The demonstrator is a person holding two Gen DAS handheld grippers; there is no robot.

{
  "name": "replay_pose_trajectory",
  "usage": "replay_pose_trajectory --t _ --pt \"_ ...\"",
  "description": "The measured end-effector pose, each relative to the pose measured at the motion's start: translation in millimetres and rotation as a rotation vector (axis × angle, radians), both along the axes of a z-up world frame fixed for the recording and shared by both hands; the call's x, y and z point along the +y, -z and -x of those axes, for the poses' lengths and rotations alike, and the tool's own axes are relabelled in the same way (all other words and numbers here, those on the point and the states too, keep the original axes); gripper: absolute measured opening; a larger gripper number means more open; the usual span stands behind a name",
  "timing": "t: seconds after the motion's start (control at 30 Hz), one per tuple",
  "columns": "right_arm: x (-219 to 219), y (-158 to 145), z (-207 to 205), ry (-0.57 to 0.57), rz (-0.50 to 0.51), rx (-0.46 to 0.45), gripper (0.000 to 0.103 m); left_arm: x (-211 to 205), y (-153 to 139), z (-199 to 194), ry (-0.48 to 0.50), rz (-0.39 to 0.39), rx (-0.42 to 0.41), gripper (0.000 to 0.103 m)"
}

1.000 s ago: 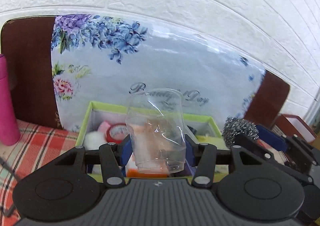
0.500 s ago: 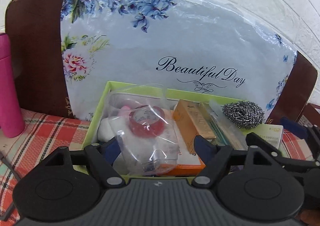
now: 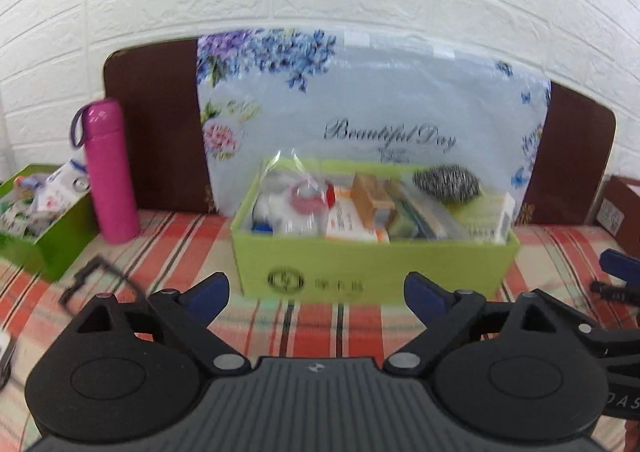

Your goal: Organize objects

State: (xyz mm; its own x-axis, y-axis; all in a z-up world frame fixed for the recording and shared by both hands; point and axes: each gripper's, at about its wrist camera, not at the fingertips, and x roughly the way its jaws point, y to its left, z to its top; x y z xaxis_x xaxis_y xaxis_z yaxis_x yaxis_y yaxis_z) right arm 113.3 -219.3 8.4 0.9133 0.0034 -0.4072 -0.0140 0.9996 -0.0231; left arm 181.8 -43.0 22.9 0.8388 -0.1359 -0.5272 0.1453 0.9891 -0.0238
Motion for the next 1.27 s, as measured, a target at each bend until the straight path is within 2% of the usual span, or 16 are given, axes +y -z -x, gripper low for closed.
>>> replay_pose_trajectory --t 0.2,0.4,0.63,0.93,1.27 --pt "2 13 48 0.024 -0.035 0.054 0.103 -8 23 41 -0.022 -0.016 0.088 0.097" --pt "2 22 69 0.044 -0.049 0.082 0.103 -15 26 64 -0.024 -0.054 0.093 0.097" --pt "-1 21 70 0.058 -0.056 0.09 0.103 -17 27 72 -0.018 -0.051 0.105 0.097" --pt "-3 28 64 0.061 -0.073 0.118 0.103 -15 36 68 -0.023 -0.035 0.142 0.097" --pt "-3 33 57 0.058 -0.08 0.135 0.103 -15 40 65 -0.021 -0.03 0.147 0.097"
